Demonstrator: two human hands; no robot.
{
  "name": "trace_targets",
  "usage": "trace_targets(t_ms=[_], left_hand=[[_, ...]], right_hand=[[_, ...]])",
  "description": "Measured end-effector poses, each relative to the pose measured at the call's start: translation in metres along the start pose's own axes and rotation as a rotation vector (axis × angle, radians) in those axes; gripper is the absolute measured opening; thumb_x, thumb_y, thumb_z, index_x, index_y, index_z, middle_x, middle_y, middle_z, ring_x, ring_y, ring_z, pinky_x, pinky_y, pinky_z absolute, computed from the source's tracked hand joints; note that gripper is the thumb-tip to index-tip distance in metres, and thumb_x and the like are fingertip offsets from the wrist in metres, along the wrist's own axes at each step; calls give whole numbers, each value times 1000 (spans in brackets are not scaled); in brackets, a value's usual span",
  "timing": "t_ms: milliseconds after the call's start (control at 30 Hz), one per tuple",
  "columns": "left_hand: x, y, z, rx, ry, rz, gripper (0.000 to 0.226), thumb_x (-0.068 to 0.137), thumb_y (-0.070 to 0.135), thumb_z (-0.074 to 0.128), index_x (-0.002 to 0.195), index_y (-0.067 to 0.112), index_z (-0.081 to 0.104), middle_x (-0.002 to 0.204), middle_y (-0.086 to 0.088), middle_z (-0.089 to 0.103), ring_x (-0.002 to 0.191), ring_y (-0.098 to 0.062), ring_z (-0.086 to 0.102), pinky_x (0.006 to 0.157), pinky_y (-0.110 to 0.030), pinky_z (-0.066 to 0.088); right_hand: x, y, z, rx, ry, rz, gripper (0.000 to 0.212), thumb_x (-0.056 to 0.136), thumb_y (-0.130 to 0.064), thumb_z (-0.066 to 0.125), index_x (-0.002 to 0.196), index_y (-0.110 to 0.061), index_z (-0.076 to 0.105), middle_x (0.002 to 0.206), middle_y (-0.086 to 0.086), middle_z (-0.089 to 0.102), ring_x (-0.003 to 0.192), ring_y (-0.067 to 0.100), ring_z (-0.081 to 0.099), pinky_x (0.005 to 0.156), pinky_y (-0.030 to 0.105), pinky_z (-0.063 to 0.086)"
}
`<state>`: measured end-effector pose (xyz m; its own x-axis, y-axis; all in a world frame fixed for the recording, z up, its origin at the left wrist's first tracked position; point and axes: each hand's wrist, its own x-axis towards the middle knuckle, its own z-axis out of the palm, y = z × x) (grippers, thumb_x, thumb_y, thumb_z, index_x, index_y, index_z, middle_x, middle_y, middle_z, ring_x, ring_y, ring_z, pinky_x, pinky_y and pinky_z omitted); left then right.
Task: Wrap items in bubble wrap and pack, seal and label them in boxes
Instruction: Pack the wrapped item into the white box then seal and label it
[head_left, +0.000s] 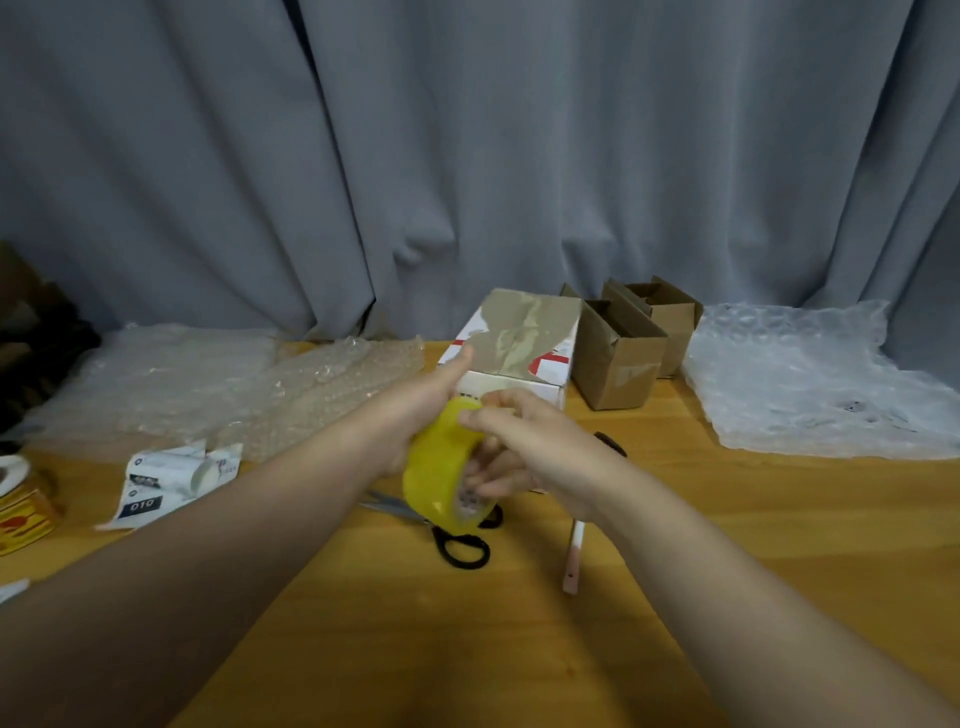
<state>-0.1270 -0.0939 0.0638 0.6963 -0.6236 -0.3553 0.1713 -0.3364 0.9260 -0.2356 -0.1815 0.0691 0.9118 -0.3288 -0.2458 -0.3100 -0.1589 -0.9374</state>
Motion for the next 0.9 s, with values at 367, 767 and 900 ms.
trace_targets(t_ms=[367,767,900], left_hand=[[3,-1,-31,478,260,325,30,95,35,52,100,11,68,97,-9,69,91,-24,64,84,-38,50],[24,-1,-67,667,328,357,33,98,29,44,103,5,66,100,-12,68,81,-17,56,62,-21,41],[30,1,-65,739,331,333,34,99,29,42,105,4,65,102,-15,65,93,-26,59,72,-29,41]], right_hand=[[94,-5,-34,-1038,226,-301,54,102,-47,18,149,-22,30,158,3,24,145,20,17,116,39,3],[139,-23,-7,-1131,222,-218,67,96,-62,20,152,-26,16,161,1,11,148,22,7,117,48,-2],[138,-26,-15,-1143,120,-217,72,94,-63,28,153,-24,10,161,2,4,148,22,1,116,47,-6]])
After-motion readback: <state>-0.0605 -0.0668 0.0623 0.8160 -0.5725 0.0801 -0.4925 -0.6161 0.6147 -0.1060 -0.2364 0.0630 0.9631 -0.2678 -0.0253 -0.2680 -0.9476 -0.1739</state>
